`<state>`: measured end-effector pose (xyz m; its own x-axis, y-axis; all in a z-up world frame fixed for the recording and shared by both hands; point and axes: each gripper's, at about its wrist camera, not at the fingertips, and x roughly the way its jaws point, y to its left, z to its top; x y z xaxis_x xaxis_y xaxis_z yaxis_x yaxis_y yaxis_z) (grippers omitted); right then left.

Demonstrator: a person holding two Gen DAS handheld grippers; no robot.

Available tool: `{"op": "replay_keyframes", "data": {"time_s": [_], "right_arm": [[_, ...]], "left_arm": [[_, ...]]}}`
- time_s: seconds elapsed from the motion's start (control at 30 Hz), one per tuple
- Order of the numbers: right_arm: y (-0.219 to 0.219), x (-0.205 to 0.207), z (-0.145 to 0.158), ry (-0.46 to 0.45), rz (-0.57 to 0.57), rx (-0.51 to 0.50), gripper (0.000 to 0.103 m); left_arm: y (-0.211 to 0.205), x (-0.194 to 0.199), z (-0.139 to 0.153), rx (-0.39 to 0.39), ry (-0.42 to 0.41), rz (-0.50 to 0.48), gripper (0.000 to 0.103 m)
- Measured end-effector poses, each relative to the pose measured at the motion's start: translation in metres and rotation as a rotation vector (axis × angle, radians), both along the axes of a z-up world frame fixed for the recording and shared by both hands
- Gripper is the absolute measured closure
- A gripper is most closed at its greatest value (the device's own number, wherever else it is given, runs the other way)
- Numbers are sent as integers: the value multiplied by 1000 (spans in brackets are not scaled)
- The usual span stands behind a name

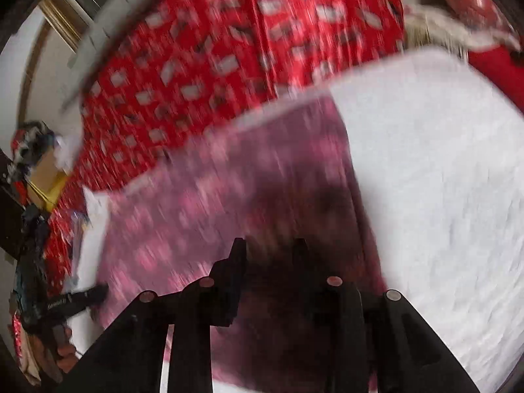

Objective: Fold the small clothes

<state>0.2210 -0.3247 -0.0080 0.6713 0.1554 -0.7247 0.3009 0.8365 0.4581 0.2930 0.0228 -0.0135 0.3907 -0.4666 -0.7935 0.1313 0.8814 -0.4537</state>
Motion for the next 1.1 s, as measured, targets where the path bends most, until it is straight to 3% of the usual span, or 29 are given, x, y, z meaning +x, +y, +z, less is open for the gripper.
{"op": "replay_keyframes", "data": {"time_s": [0.07, 0.17, 0.23, 0.27, 0.3, 0.37, 0.43, 0.57, 0.67, 0.77, 0.83, 0.9, 0.97, 1.07, 1.1], "right_arm": [[-2, 16, 17, -64, -4, -26, 71], [-5, 37, 18, -81, -26, -35, 70], [-5, 54, -7, 6, -37, -50, 58], [-5, 60, -23, 69, -32, -49, 58], [-3, 56, -25, 18, -37, -88, 59], [5, 58, -16, 44, -32, -140, 59], [13, 54, -2, 10, -30, -133, 59], [39, 53, 13, -81, 78, -94, 59], [55, 62, -14, 35, 169, -85, 55], [67, 57, -6, 18, 160, -170, 54], [70, 54, 6, -43, 162, -93, 54], [80, 52, 17, -98, 191, -88, 54], [94, 58, 14, -100, 248, -94, 55], [111, 71, -21, 26, 293, -123, 54], [116, 63, -23, -49, 288, -172, 54]], "left_arm": [[-3, 12, 9, -20, -36, 11, 67], [-16, 32, -1, 57, -37, 30, 58], [-24, 43, -25, 108, 9, 21, 58], [-27, 43, -25, 124, -23, 17, 58], [-30, 42, -23, 148, -39, 5, 57], [-33, 42, -17, 161, -36, -22, 57], [-25, 43, -9, 64, -24, -25, 57], [4, 54, -2, -14, -9, 71, 57], [32, 66, -4, -77, 45, 137, 57], [56, 78, -13, -156, 122, 141, 57], [66, 80, -20, -162, 152, 171, 57], [70, 83, -28, -197, 196, 172, 55], [70, 82, -38, -254, 228, 168, 45], [60, 77, -54, -310, 269, 138, 35], [57, 74, -50, -304, 236, 121, 28]]}}
